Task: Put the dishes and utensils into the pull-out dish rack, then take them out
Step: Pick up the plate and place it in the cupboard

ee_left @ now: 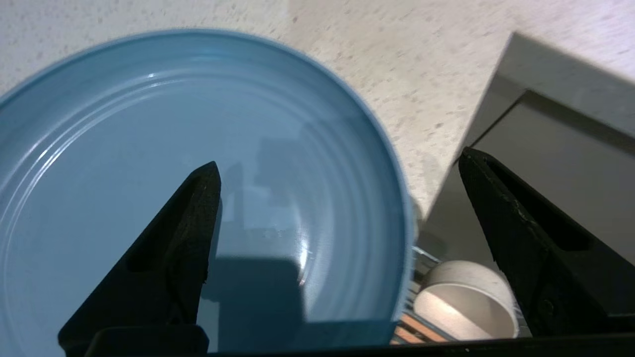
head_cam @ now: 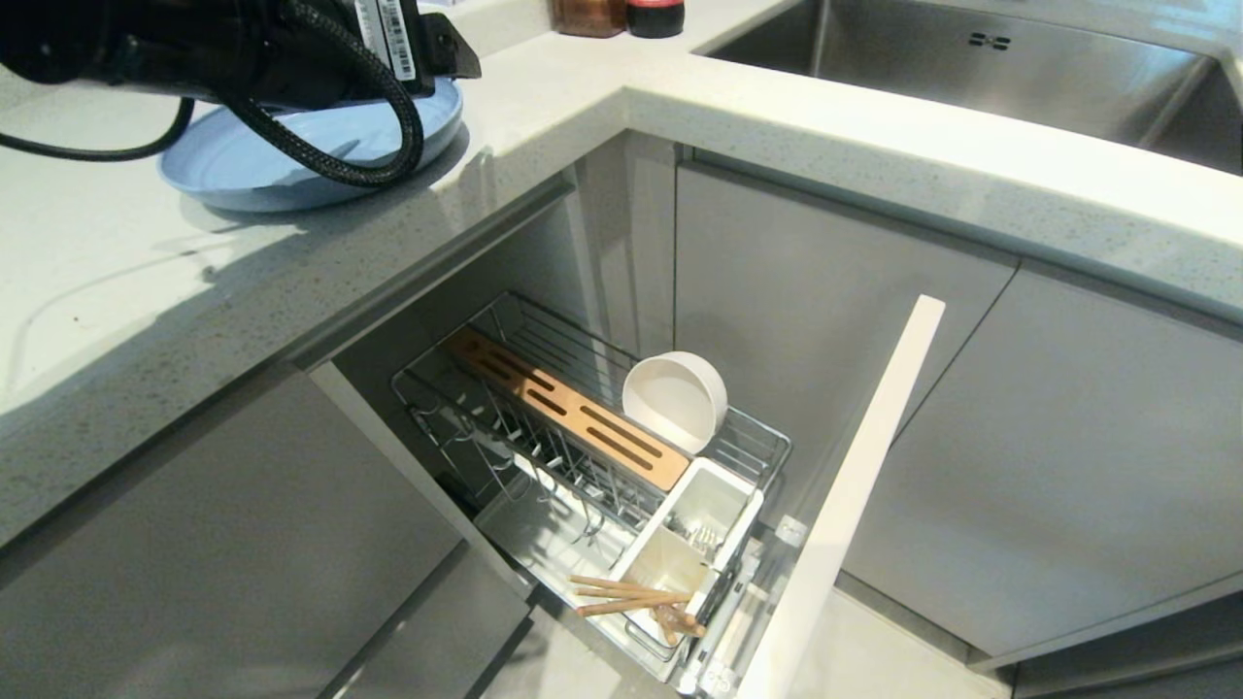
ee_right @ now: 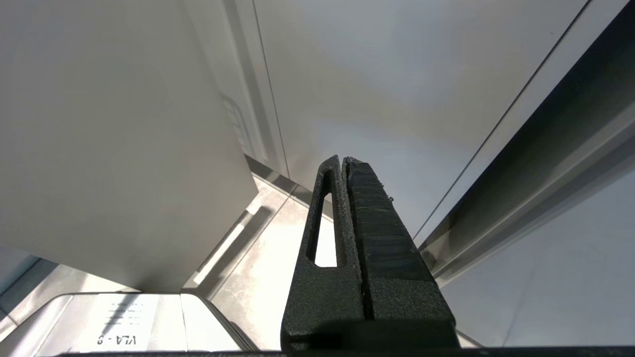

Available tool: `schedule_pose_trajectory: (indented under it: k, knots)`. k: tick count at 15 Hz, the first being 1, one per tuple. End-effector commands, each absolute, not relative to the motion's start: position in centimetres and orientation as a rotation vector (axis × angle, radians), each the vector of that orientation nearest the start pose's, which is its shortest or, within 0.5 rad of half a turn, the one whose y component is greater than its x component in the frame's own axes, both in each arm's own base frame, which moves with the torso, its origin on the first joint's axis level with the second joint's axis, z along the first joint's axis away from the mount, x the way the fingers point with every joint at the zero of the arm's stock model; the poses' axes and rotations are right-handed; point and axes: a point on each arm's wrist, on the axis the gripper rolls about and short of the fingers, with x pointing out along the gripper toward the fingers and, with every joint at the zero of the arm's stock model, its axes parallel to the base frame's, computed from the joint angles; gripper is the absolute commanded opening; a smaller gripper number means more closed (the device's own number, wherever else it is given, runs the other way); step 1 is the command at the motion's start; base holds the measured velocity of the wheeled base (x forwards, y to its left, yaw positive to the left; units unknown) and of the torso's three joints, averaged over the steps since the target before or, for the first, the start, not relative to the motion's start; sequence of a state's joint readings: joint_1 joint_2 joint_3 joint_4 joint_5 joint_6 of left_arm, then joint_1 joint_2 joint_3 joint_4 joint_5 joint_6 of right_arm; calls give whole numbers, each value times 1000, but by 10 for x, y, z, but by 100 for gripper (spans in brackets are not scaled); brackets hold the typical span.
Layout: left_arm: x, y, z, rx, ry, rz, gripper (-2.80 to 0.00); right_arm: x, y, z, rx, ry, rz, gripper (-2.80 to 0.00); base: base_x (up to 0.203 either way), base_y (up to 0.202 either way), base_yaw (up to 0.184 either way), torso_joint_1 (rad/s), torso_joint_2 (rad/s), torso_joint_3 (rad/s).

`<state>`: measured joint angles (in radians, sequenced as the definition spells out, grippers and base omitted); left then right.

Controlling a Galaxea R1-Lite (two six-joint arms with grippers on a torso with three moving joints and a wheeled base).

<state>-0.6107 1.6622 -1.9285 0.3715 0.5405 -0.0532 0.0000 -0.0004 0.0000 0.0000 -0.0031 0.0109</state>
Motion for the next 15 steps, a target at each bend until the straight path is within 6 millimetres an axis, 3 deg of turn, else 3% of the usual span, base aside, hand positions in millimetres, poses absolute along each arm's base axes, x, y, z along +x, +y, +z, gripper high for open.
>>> schedule_pose_trajectory:
  k: [1, 15]
  knots:
    - [250, -151, 395, 27, 126, -38, 0, -23, 0, 75, 11, 2, -3, -280, 0, 0, 0, 0, 0, 0]
    - [261, -158, 387, 89, 139, -69, 0, -23, 0, 75, 11, 2, -3, -280, 0, 0, 0, 0, 0, 0]
